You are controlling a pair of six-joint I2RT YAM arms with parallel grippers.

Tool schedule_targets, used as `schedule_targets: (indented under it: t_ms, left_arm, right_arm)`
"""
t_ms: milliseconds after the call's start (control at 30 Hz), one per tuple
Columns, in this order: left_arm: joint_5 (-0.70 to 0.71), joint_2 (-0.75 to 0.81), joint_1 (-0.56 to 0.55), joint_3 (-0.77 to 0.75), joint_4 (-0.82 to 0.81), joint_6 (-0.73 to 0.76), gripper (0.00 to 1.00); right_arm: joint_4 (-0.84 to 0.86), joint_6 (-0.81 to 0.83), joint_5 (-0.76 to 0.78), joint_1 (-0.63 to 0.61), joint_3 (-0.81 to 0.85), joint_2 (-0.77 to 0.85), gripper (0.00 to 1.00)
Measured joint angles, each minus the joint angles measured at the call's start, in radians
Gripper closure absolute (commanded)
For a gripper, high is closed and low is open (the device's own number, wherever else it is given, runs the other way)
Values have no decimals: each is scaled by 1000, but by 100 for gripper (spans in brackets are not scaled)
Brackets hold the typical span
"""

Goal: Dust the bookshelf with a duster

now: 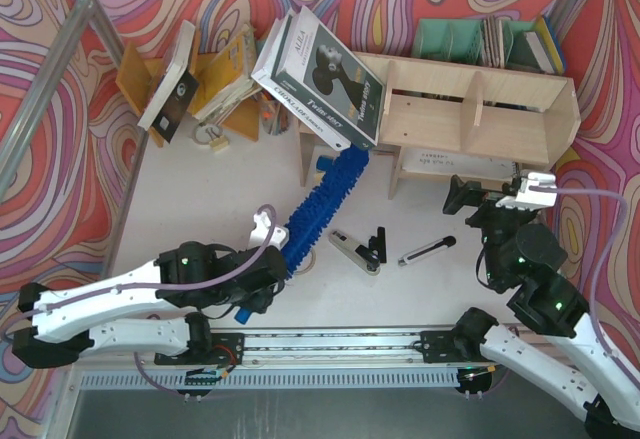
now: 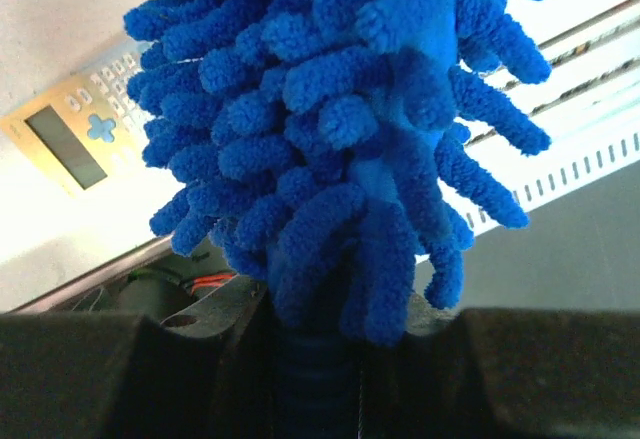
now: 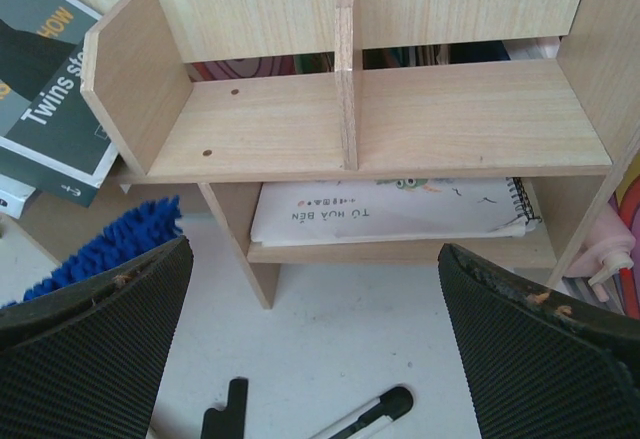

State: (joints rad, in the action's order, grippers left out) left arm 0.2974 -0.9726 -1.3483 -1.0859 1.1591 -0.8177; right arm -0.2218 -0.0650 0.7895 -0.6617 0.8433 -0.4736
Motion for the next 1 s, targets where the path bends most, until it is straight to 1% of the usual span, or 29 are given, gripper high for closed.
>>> schedule_targets:
  t_ms: [167,367,500,667,1000]
  left_arm:
    - [-48,34,-3,4,71,-1,100]
    - [-65,114,-7,-3,125,26,100]
    - [-67,129,-16,-19,144,56,100]
    - [-74,115,-61,-48,146,107,100]
    - [-53,-5,-187,-209,64,245,100]
  right_arm:
    - [8,-11,4,0,2,6,1]
    - [9,-14,8,0,21,-34,1]
    - [10,-30,21,0,26,-49,1]
    - [18,-37,31,0,43,-60,1]
    - [25,-41,42,0,64,-98,1]
